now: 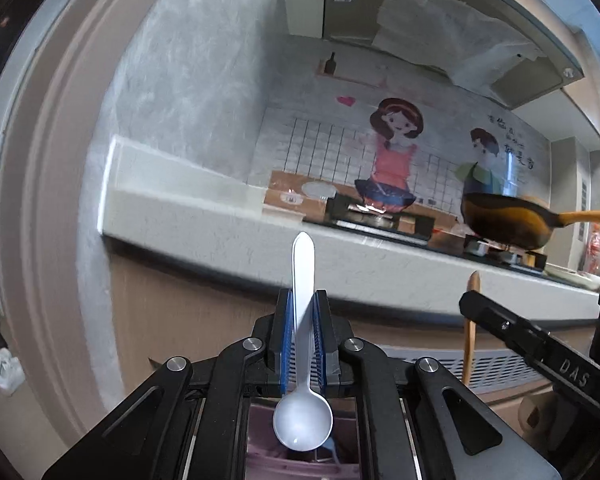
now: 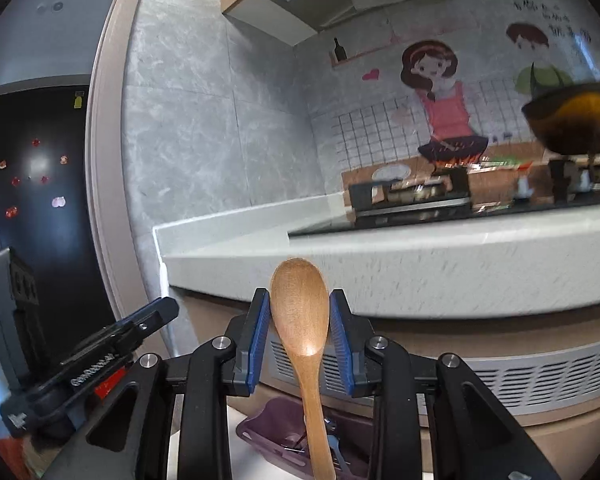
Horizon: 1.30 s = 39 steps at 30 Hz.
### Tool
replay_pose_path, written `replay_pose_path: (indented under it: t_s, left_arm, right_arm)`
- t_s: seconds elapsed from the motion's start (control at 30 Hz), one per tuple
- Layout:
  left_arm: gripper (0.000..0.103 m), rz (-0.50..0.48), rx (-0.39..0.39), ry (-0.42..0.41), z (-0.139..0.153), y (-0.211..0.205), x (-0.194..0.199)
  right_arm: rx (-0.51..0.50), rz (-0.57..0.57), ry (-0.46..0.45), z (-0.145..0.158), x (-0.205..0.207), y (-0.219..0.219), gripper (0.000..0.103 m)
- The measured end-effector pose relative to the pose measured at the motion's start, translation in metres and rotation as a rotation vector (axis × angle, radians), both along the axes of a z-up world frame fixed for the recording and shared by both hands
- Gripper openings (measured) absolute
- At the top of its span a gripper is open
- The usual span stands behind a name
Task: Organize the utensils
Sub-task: 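Lift both spoons into the purple caddy and open both grippers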
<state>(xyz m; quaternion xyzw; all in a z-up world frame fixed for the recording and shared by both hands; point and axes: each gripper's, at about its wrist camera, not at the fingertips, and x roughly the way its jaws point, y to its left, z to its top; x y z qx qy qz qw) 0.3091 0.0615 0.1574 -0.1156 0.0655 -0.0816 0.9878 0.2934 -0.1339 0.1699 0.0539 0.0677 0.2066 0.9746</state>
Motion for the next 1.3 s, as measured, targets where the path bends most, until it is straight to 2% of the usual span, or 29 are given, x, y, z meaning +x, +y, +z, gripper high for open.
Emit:
replay_pose_path:
  t_s: [0.13, 0.23, 0.57, 0.63, 0.67, 0.7, 0.8, 0.97, 1.03, 1.2, 1.3]
  left_arm:
    - [0.010, -0.011, 0.017, 0.022, -0.032, -0.004, 0.027]
    - [0.010, -0.019, -0.006, 0.045, -0.049, -0.001, 0.043]
    - [0.010, -0.096, -0.064, 0.083, -0.080, 0.002, 0.069]
    - [0.012, -0.101, -0.065, 0.081, -0.084, 0.001, 0.069]
    - [0.015, -0.111, -0.063, 0.082, -0.086, 0.001, 0.069]
    - [0.023, -0.121, -0.056, 0.088, -0.087, 0.001, 0.070]
    - [0.036, -0.139, -0.053, 0.143, -0.086, 0.005, 0.068]
    - [0.049, -0.096, -0.029, 0.240, -0.079, 0.022, 0.045]
    - [0.051, -0.084, -0.013, 0.304, -0.082, 0.031, 0.033]
    - [0.053, -0.083, 0.019, 0.480, -0.108, 0.048, 0.004]
    - [0.053, -0.151, 0.051, 0.588, -0.129, 0.046, -0.010]
  right_arm:
    - [-0.049, 0.000, -0.001, -0.022, 0.025, 0.009, 0.028]
    - [-0.060, 0.014, 0.008, -0.037, 0.040, 0.011, 0.028]
    - [-0.119, -0.020, -0.033, -0.067, 0.057, 0.017, 0.029]
    - [-0.143, -0.033, -0.037, -0.074, 0.056, 0.018, 0.029]
    - [-0.153, -0.040, -0.022, -0.077, 0.056, 0.018, 0.030]
    - [-0.160, -0.041, -0.007, -0.078, 0.056, 0.017, 0.031]
    - [-0.187, -0.026, 0.042, -0.076, 0.049, 0.015, 0.033]
    - [-0.220, -0.003, 0.052, -0.067, 0.017, 0.004, 0.033]
    - [-0.243, 0.013, 0.092, -0.066, 0.005, 0.002, 0.033]
    - [-0.270, 0.094, 0.290, -0.091, -0.011, 0.000, 0.033]
    - [-0.323, 0.130, 0.400, -0.119, -0.015, 0.006, 0.033]
